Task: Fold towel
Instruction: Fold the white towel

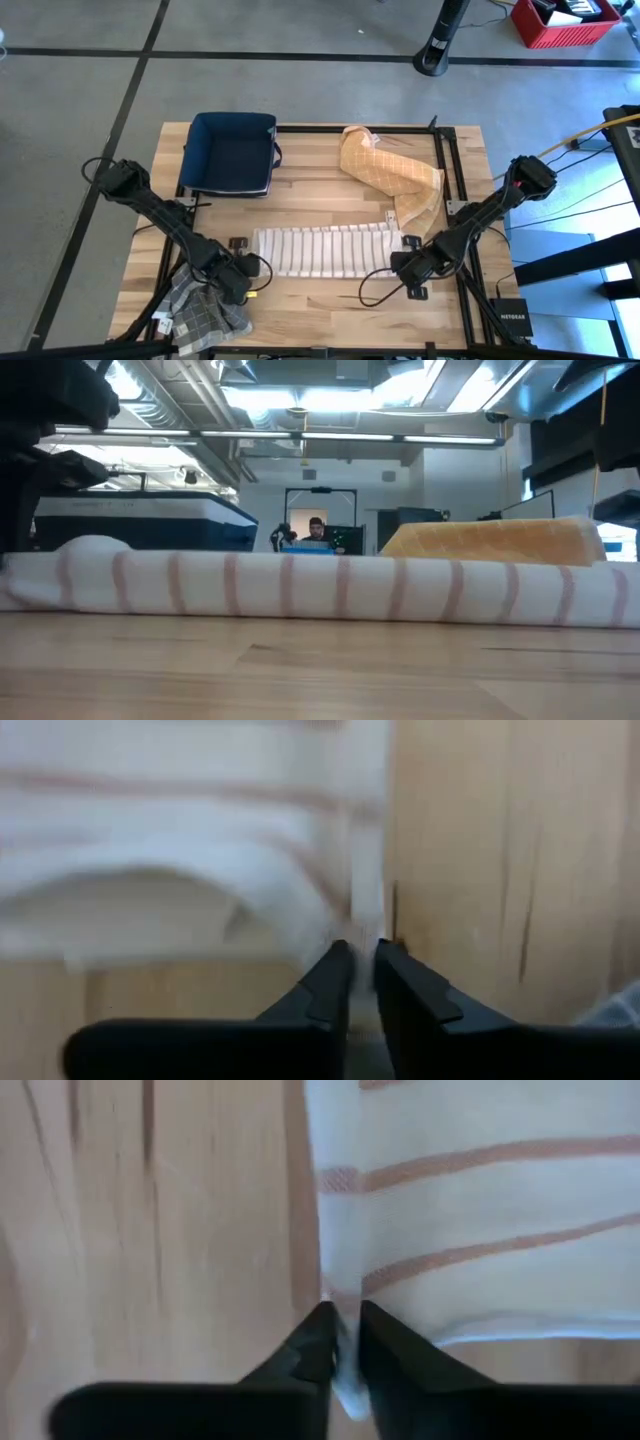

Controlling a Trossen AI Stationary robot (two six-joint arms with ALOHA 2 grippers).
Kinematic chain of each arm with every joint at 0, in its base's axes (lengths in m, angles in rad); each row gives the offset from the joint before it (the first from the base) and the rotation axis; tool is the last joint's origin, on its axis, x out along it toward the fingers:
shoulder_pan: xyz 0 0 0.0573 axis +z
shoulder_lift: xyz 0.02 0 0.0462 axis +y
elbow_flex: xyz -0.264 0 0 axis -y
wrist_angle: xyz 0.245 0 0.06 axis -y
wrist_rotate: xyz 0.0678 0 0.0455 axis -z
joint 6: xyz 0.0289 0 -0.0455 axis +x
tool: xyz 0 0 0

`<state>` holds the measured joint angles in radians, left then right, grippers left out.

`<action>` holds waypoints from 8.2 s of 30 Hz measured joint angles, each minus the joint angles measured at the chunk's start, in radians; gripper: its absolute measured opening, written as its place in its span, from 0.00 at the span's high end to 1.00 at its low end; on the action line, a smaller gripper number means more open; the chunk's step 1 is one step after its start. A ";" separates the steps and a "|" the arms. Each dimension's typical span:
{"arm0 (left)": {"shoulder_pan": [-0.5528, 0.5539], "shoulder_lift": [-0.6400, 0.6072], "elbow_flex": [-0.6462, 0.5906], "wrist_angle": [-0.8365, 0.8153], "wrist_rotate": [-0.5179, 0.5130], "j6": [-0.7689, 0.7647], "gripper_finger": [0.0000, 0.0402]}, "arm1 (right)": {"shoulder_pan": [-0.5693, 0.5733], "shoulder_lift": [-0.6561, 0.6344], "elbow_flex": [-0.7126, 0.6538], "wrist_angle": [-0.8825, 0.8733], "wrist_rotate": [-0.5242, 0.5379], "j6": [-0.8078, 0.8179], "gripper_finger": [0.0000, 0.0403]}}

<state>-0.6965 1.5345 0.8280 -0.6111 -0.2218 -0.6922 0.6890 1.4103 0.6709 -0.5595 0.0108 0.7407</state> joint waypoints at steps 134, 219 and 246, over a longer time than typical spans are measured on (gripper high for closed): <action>0.253 0.126 -0.067 0.432 0.208 -0.024 0.65 | -0.460 0.224 0.035 0.295 0.418 -0.524 0.46; 0.319 0.270 0.138 0.108 0.373 -0.001 0.65 | -0.471 0.173 0.022 0.105 0.298 -0.136 0.46; 0.563 0.192 0.144 -0.231 0.331 0.331 0.65 | -0.310 0.153 0.294 -0.332 0.189 -0.240 0.46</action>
<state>-0.1331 1.7261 0.9716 -0.8417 0.1092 -0.3611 0.3792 1.5634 0.9654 -0.8917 0.1994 0.5004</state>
